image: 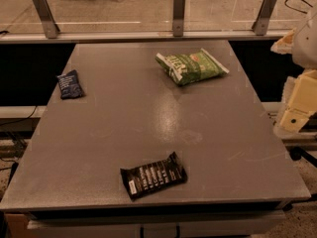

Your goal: Move rxbar chocolate near green jalapeno chip bag

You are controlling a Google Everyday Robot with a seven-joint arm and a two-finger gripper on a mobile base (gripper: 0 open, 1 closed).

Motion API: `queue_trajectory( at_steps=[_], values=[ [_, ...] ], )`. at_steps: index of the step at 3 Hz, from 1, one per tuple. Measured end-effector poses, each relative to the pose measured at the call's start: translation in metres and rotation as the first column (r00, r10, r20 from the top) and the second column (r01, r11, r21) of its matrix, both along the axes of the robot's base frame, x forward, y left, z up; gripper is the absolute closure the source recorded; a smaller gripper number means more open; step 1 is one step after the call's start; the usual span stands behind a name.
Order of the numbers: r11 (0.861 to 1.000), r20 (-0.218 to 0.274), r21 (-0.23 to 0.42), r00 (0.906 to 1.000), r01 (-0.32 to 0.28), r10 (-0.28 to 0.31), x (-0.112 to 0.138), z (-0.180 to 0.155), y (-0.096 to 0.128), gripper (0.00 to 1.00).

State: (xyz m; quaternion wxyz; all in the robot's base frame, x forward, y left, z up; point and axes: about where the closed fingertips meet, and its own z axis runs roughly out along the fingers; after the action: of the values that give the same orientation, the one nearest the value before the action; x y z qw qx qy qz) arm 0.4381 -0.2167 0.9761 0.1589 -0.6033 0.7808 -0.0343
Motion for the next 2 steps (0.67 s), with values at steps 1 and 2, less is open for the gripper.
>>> queue_trajectory(
  at_steps=[1, 2],
  values=[
    [1.000, 0.000, 0.000, 1.0000, 0.000, 0.000, 0.000, 0.000, 0.000, 0.00],
    [0.998, 0.008, 0.052, 0.9989, -0.047, 0.047, 0.000, -0.018, 0.032, 0.00]
  ],
)
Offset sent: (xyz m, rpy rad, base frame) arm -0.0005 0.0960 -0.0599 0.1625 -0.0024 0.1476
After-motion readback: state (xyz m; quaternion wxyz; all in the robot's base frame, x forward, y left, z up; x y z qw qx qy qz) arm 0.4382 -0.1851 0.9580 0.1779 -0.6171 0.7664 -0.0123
